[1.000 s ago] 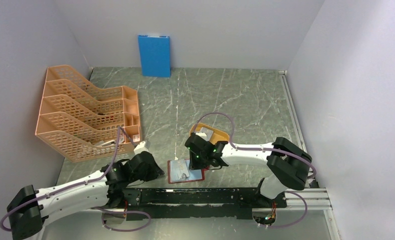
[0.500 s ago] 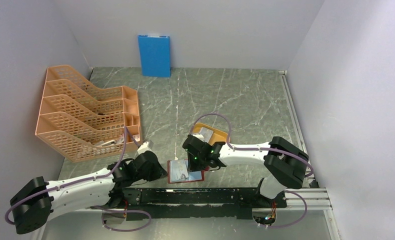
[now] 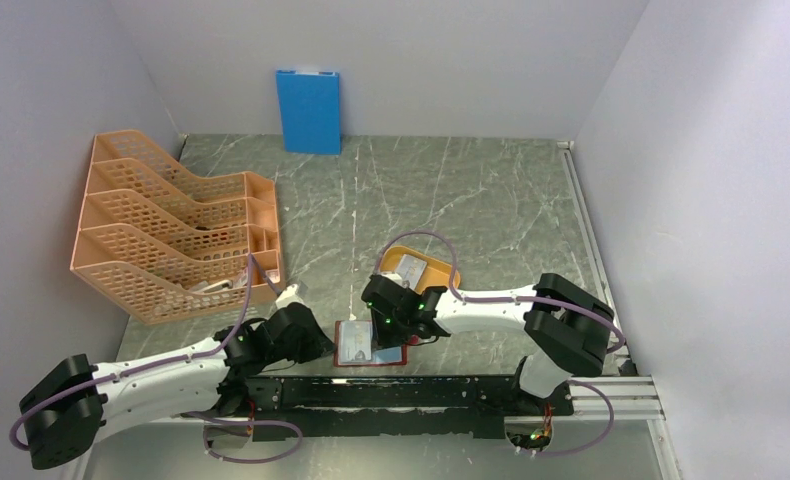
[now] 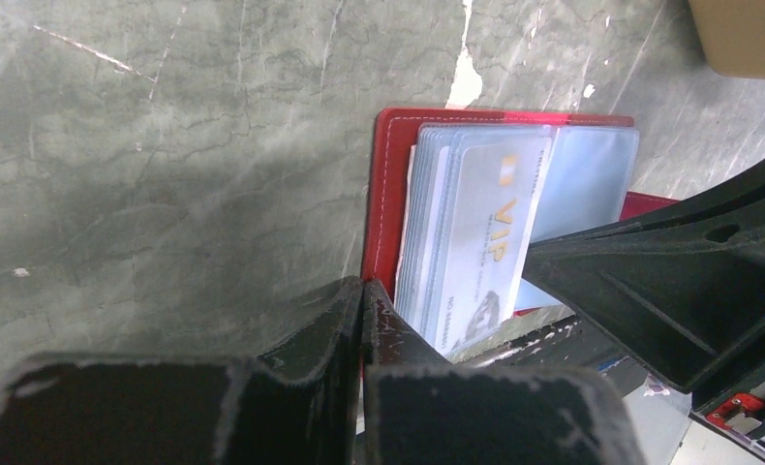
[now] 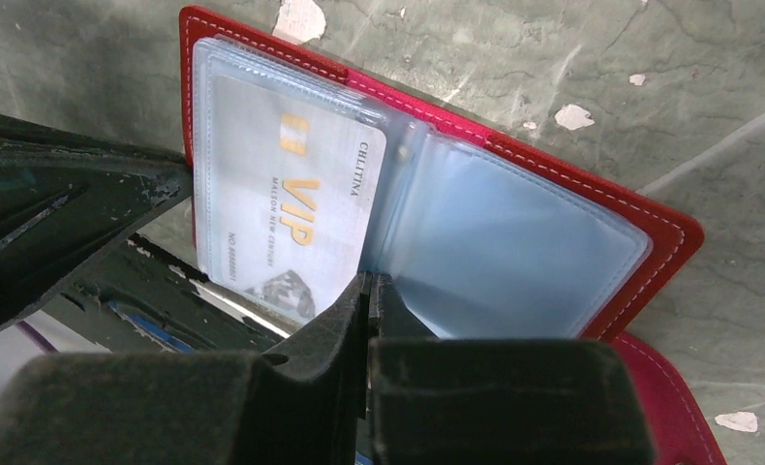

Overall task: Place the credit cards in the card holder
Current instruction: Insert the credit card into the card holder, then close the card holder at the center of the board.

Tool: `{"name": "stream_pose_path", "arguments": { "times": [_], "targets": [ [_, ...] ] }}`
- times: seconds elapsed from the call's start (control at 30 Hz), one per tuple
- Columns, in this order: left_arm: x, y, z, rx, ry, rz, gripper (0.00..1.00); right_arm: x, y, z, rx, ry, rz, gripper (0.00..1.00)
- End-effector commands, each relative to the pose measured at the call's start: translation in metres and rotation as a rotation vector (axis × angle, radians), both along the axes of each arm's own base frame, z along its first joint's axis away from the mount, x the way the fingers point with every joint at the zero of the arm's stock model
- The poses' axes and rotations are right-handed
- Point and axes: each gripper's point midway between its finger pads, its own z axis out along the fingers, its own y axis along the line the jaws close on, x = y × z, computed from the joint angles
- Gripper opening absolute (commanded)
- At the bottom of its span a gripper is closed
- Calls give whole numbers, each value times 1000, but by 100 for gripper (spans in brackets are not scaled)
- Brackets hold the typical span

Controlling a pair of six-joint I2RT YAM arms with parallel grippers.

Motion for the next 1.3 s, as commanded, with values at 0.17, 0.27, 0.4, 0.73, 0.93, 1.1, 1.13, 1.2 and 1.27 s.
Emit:
{"name": "stream_pose_path", "arguments": {
  "times": [0.17, 0.27, 0.4, 0.73, 0.93, 1.1, 1.13, 1.2, 1.27],
  "targets": [
    [-15, 9, -18, 39, 53, -41, 7, -5, 21, 14, 105, 9, 17, 4],
    [-13, 7, -15, 34, 46, -42, 7, -5, 23, 15, 118, 11, 15, 4],
    [-9, 12, -11, 74, 34, -29, 7, -1, 8, 17, 56, -14, -10, 5],
    [10, 26, 28, 133, -98, -1, 21, 8, -62, 71, -32, -166, -108, 44],
    [10, 22, 30, 128, -104, -22, 24, 6, -103, 50, -91, -157, -223, 57],
    [10, 22, 27, 127, -100, -24, 24, 11, -102, 38, -95, -152, -258, 56],
    [10, 22, 26, 131, -99, -25, 24, 13, -101, 35, -96, -152, -262, 56],
    [9, 23, 23, 138, -92, -28, 24, 17, -102, 31, -101, -154, -279, 53],
    [7, 23, 20, 140, -84, -31, 24, 21, -101, 26, -95, -151, -291, 49]
  ]
}}
